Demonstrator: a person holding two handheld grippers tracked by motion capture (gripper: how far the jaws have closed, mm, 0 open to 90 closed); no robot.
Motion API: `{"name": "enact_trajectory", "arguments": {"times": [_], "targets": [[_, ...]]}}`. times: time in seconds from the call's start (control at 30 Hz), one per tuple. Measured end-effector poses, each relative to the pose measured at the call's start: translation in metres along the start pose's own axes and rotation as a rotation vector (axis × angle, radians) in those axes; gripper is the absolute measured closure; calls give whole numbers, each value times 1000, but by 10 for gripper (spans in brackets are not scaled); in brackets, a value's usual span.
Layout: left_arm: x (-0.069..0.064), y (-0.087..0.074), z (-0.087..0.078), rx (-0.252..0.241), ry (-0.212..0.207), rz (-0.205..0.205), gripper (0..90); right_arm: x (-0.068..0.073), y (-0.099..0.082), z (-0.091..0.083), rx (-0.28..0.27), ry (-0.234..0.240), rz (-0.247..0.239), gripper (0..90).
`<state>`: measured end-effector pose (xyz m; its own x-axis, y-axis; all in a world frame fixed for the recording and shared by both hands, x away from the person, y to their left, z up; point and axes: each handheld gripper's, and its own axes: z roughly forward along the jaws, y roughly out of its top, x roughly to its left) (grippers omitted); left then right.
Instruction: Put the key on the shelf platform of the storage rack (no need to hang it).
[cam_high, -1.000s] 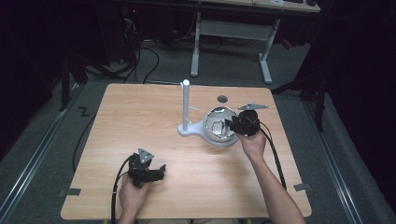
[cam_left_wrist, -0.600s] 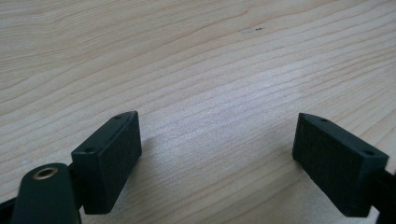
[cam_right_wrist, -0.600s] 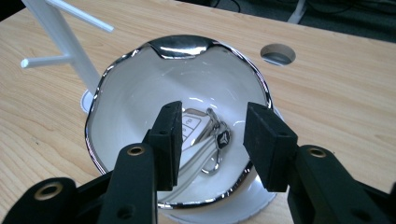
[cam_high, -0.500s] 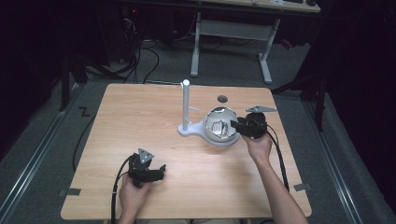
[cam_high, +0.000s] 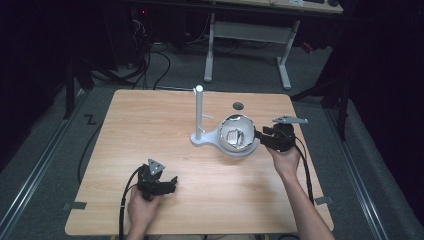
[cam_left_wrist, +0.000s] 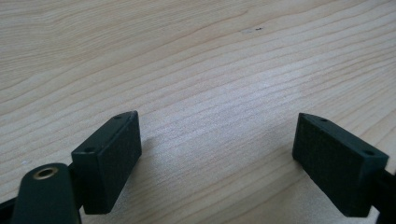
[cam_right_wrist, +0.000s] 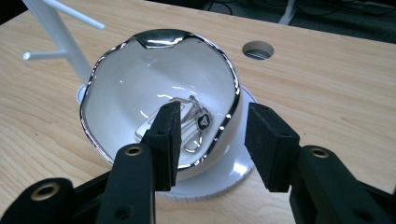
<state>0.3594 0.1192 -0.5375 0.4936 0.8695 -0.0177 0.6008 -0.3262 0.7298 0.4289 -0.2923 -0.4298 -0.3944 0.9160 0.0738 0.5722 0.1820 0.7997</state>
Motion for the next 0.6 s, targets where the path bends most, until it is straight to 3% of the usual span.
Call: {"name": "enact_trajectory", "arguments": {"times": [0.6], "targets": [[0, 0, 0, 0, 0, 0, 160, -20, -23, -31, -25, -16, 59, 563]]}}
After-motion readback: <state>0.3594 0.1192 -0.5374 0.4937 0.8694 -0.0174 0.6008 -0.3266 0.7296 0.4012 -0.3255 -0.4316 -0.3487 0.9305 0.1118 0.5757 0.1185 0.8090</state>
